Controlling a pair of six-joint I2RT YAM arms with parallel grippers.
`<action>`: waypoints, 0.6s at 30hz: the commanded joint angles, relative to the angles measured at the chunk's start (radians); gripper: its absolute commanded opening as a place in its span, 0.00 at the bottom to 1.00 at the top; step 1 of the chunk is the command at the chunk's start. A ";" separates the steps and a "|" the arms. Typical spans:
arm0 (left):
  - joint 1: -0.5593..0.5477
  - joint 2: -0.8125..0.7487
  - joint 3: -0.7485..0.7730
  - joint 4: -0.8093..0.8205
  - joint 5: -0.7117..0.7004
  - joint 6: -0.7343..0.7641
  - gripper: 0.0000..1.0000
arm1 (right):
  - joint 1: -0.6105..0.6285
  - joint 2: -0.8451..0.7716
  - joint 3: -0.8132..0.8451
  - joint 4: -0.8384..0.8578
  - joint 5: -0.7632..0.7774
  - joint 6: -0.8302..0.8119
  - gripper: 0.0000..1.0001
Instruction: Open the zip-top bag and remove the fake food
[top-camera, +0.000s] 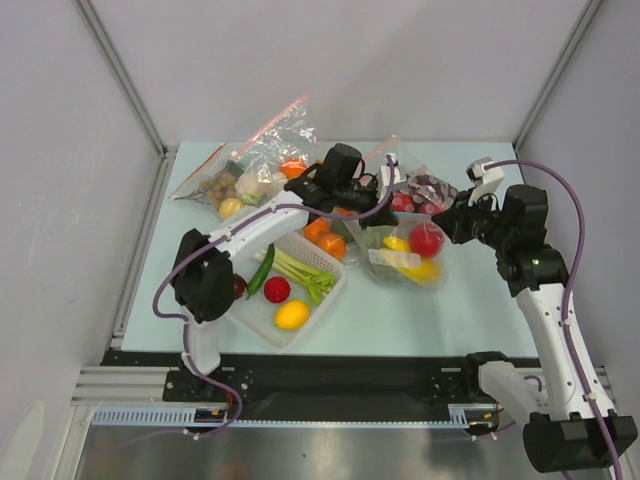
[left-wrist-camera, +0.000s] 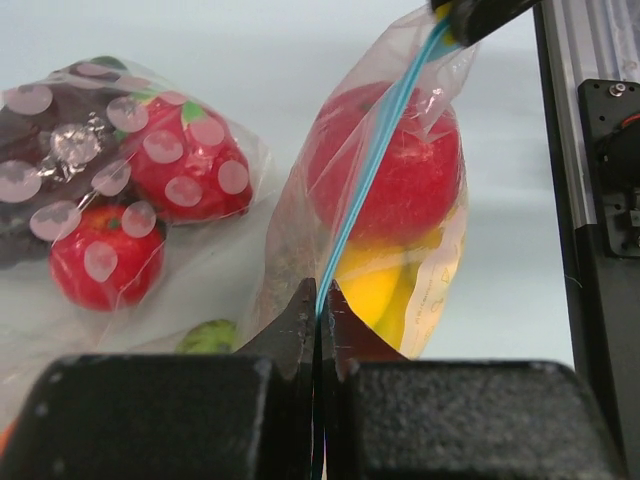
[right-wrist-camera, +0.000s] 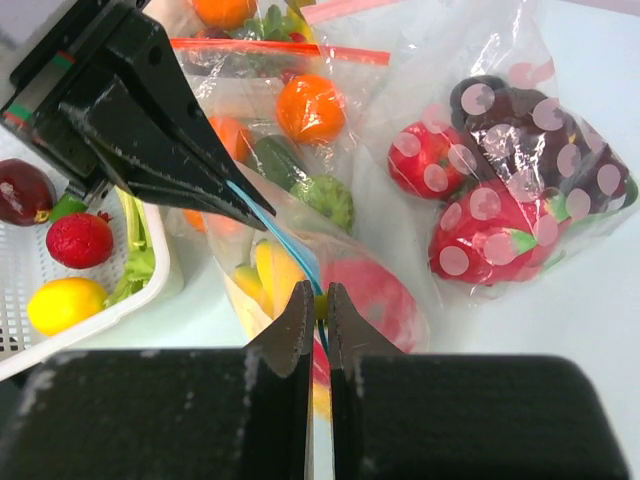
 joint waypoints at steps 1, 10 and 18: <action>0.079 -0.056 -0.009 -0.047 -0.032 -0.001 0.00 | -0.014 -0.045 0.023 0.057 0.058 -0.020 0.01; 0.103 -0.072 -0.021 -0.039 -0.028 -0.062 0.00 | -0.013 -0.068 0.029 0.058 0.197 0.015 0.14; 0.000 -0.199 -0.121 0.198 -0.250 -0.399 0.00 | -0.004 -0.161 0.061 0.118 0.204 0.174 0.57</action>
